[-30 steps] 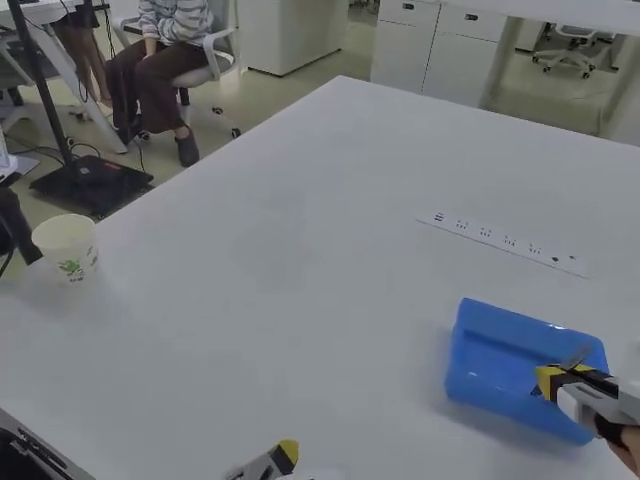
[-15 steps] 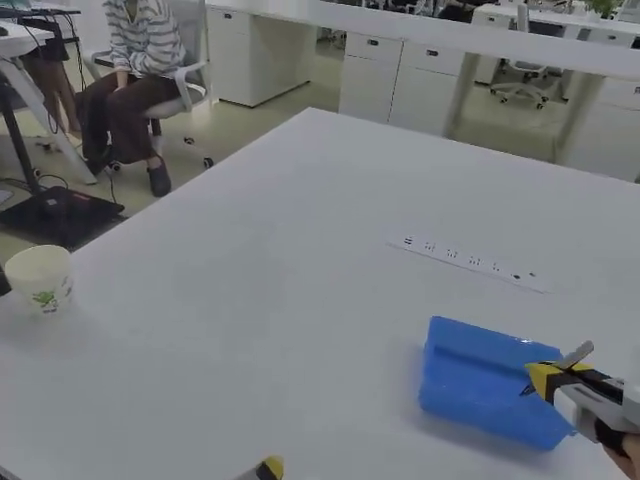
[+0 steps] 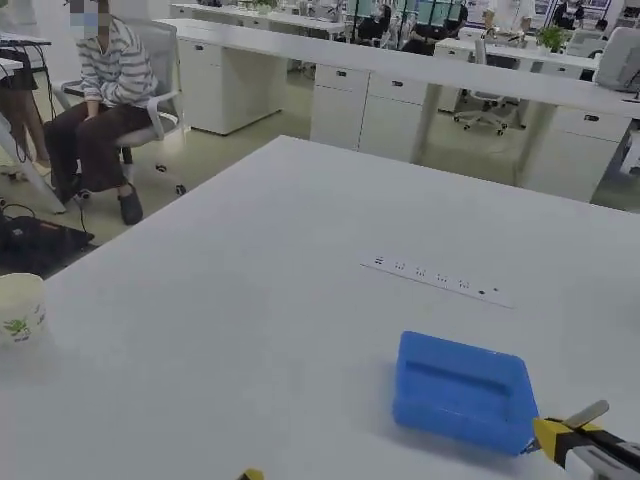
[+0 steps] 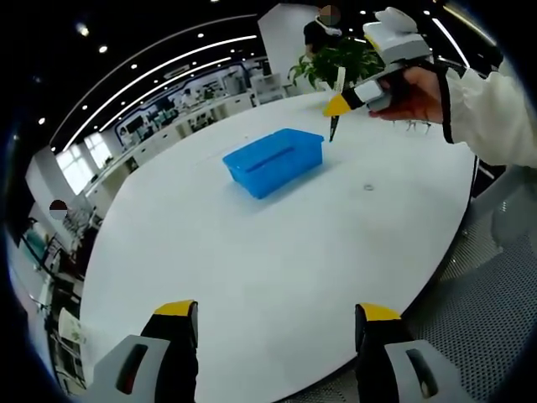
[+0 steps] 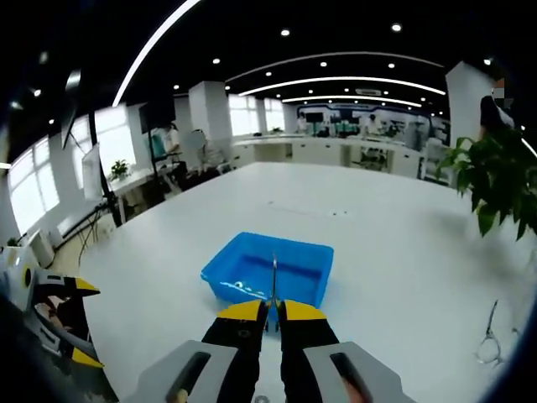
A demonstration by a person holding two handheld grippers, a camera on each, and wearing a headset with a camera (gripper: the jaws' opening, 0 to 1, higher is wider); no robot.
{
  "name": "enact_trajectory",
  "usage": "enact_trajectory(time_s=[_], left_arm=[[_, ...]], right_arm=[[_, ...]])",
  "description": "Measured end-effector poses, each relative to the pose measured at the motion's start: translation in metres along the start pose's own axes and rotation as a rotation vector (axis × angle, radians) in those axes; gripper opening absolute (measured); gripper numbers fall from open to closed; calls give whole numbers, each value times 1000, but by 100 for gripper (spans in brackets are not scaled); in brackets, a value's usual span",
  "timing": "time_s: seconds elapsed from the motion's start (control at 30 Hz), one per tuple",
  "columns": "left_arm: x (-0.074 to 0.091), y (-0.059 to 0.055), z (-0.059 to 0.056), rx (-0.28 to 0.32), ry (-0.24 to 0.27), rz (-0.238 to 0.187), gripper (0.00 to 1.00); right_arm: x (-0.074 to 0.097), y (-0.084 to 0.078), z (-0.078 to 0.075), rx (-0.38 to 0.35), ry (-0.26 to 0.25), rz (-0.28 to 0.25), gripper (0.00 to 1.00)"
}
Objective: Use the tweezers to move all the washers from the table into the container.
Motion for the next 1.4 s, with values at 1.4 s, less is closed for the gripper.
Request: enact_trajectory(time_s=[1.4], left_arm=[[0, -1, -1, -13, -4, 9, 77]], right_arm=[[14, -76, -16, -27, -58, 115, 4]])
Point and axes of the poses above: the centre of the closed fingertips' face, and the gripper's own axes: x roughly backward along the fingers, z roughly to its left, y roughly out of its top, the point moved 2 cm from there along x, roughly backward along the fingers, and after that the axes turned 15 degrees about -x, right-handed, at the moved point
